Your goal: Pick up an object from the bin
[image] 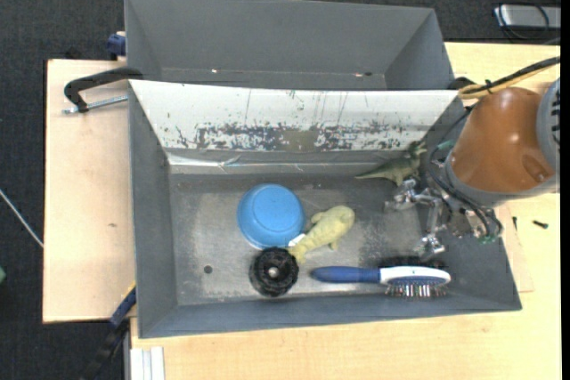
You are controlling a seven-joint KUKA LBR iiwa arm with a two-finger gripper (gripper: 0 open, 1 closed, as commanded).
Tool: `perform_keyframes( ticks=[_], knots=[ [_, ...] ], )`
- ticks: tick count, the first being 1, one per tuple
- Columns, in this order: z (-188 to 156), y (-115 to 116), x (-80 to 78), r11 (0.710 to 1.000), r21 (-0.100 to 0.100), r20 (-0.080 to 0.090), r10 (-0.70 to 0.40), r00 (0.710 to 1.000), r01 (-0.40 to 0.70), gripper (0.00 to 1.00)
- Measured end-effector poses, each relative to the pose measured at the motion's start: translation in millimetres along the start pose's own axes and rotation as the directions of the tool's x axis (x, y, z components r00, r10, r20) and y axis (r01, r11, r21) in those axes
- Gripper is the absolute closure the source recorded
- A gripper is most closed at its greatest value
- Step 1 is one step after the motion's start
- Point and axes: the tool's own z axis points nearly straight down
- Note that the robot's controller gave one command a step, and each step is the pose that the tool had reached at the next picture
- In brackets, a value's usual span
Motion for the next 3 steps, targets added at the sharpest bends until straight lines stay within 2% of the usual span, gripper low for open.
perform_keyframes(
  ticks=[1,2,3],
  knots=[
    [-91.0,57.8,3.2,0.996,-0.007,-0.009,-0.092,0.996,0.092,0.00],
    [-34.0,109.9,1.3,0.928,-0.023,-0.023,-0.371,0.928,0.371,0.00],
    [-34.9,108.4,0.8,0.929,-0.020,-0.022,-0.371,0.929,0.370,1.00]
  ],
)
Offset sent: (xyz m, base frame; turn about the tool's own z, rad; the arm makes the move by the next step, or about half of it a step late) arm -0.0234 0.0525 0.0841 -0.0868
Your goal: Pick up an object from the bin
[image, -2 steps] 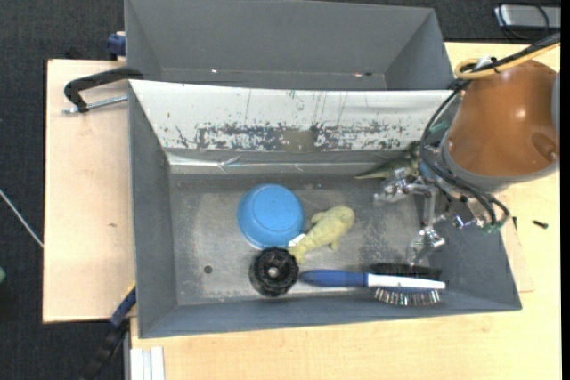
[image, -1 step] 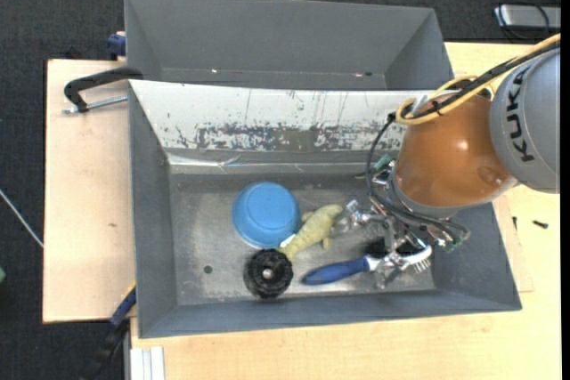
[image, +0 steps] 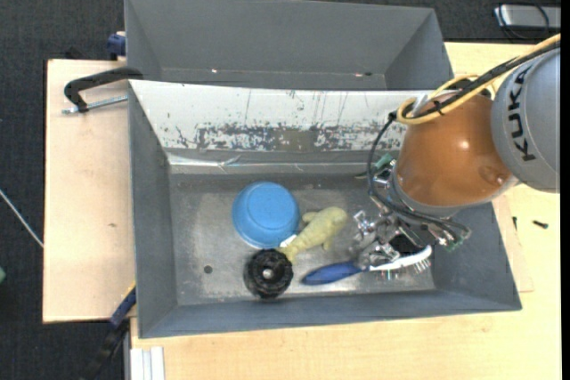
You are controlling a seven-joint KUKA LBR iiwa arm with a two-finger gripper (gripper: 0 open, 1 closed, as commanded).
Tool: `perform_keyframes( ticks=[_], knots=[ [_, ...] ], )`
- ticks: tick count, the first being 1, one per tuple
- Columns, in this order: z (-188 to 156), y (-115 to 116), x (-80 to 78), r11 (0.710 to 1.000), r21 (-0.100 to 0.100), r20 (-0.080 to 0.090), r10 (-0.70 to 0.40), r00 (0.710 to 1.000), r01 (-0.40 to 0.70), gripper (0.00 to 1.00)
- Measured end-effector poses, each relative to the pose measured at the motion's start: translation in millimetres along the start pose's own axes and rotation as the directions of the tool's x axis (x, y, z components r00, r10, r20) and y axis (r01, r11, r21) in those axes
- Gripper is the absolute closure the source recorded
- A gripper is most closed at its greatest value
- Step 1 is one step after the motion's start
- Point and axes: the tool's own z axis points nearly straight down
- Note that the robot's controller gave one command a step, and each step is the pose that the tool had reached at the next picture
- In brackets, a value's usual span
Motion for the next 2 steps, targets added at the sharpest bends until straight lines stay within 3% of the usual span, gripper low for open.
perform_keyframes(
  ticks=[1,2],
  knots=[
    [0.0,0.0,0.0,1.000,0.000,0.000,0.000,1.000,0.000,0.00],
    [37.2,-10.1,-2.2,1.000,0.000,0.003,0.010,1.000,-0.010,0.00]
  ],
)
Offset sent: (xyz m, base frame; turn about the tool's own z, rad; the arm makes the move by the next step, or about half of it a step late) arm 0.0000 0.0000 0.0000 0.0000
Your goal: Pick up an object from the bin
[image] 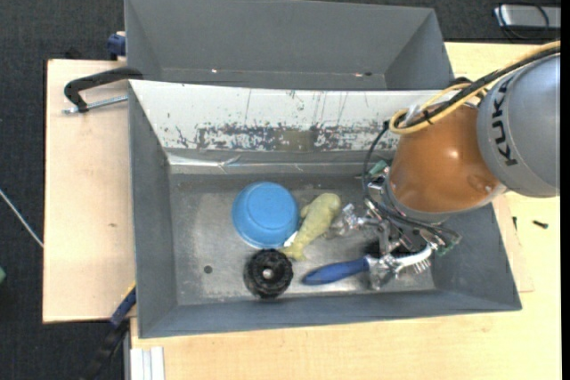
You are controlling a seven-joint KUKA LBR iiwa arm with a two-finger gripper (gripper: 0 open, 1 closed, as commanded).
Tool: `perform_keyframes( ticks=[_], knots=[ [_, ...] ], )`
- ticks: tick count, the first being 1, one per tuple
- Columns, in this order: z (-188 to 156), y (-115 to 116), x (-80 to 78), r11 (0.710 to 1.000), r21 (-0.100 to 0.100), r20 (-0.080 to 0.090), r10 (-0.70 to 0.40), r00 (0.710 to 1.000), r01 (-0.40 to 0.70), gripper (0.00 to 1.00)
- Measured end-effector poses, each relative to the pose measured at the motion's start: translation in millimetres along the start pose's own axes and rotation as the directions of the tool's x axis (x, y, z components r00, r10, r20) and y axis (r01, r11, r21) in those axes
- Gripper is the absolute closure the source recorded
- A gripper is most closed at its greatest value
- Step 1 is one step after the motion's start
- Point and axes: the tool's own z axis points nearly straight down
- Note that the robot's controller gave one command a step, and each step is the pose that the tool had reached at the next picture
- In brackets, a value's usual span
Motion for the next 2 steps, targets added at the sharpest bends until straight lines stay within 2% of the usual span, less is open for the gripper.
perform_keyframes(
  ticks=[1,2],
  knots=[
    [-2.5,-0.6,-1.6,1.000,0.004,0.005,-0.001,1.000,0.001,1.00],
    [-130.1,-8.5,-0.7,1.000,0.007,0.006,-0.010,1.000,0.010,1.00]
  ],
)
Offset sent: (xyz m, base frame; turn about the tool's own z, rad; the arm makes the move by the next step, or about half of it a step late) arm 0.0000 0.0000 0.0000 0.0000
